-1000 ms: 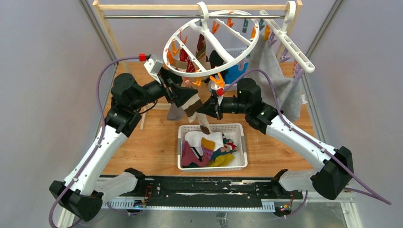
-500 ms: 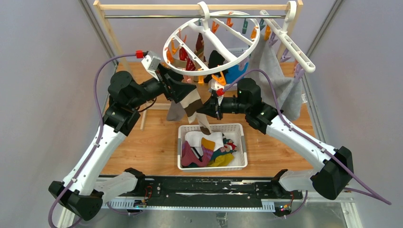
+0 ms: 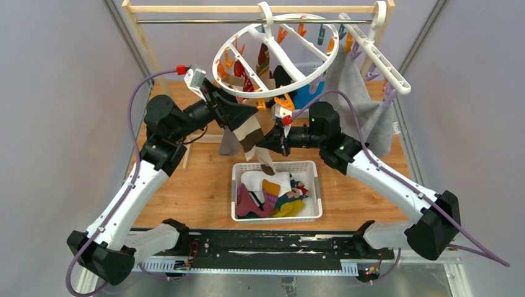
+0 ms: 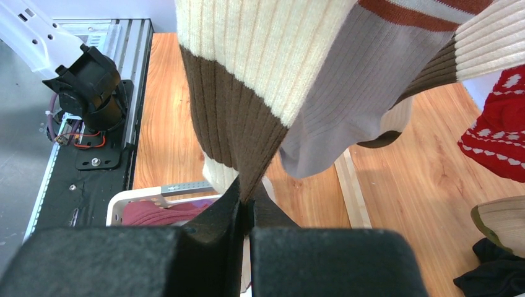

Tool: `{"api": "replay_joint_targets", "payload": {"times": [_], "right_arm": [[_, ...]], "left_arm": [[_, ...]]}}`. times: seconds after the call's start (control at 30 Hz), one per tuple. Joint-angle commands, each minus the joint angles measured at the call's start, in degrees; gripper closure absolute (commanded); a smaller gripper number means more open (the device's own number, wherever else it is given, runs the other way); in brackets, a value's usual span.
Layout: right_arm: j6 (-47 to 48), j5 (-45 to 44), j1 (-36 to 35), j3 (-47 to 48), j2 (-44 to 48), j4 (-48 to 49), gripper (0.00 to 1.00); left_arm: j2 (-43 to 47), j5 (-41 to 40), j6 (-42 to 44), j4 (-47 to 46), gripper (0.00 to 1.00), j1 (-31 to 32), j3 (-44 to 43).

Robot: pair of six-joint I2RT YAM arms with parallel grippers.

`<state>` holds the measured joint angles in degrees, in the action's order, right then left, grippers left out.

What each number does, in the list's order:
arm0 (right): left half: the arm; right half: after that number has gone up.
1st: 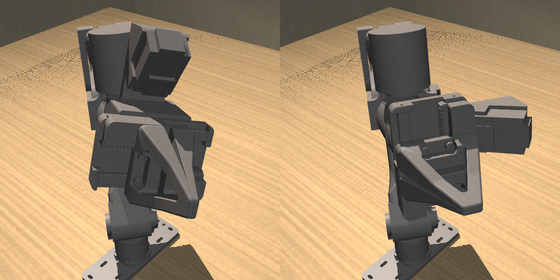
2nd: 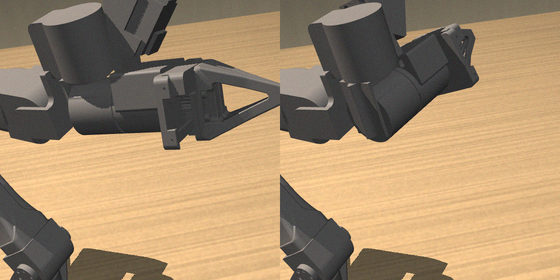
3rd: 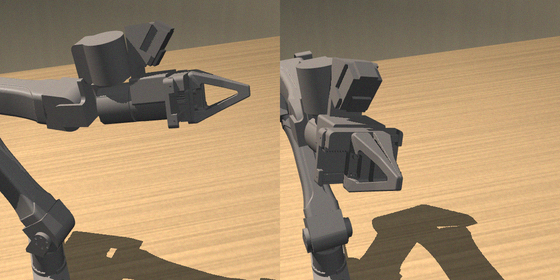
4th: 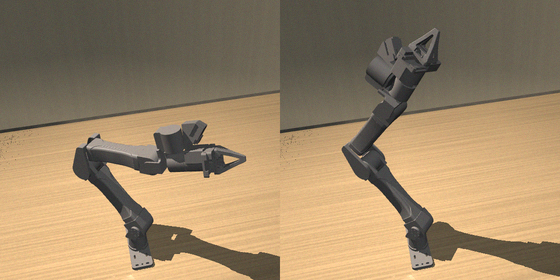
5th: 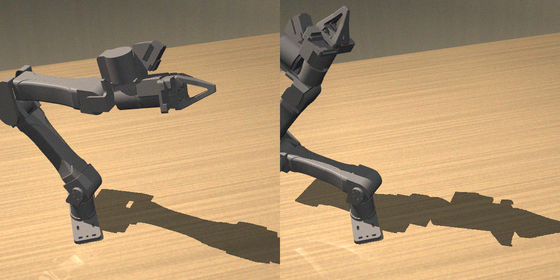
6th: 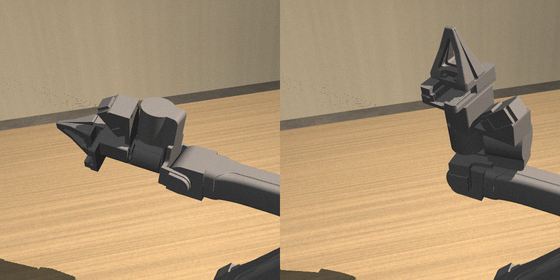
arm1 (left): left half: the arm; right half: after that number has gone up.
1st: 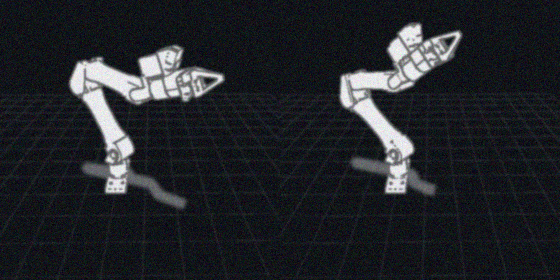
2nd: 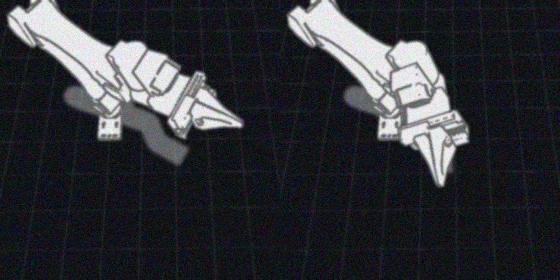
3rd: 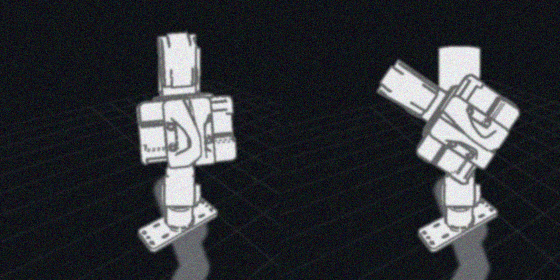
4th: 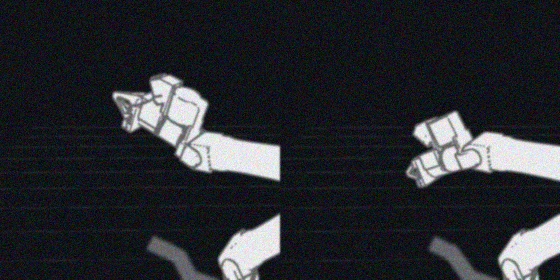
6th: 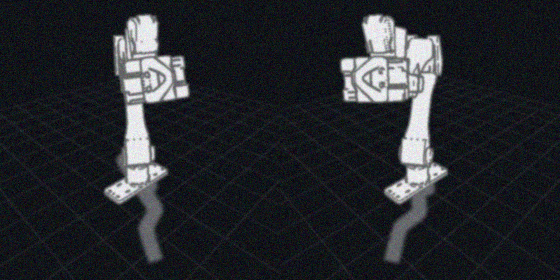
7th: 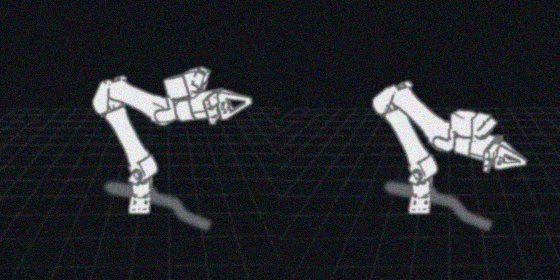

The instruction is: Remove the socks clipped to the hanger

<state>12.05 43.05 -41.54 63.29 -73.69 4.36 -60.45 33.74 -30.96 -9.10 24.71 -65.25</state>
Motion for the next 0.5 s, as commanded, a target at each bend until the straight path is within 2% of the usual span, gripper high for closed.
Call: {"api": "replay_joint_targets", "payload": {"times": [0.0,0.13,0.47], "right_arm": [[1.2,0.8,-0.6,0.1,-0.2,-0.9,1.00],[1.4,0.9,-0.6,0.0,-0.4,-1.0,1.00],[2.4,0.4,-0.6,-1.7,0.5,-0.7,1.00]], "left_arm": [[0.6,-1.6,-2.1,-4.5,0.25,-0.8,0.7],[0.6,-2.2,-2.4,-4.5,0.26,-1.1,0.9],[0.9,-1.9,-3.1,-5.1,0.44,-2.4,1.0]]}}
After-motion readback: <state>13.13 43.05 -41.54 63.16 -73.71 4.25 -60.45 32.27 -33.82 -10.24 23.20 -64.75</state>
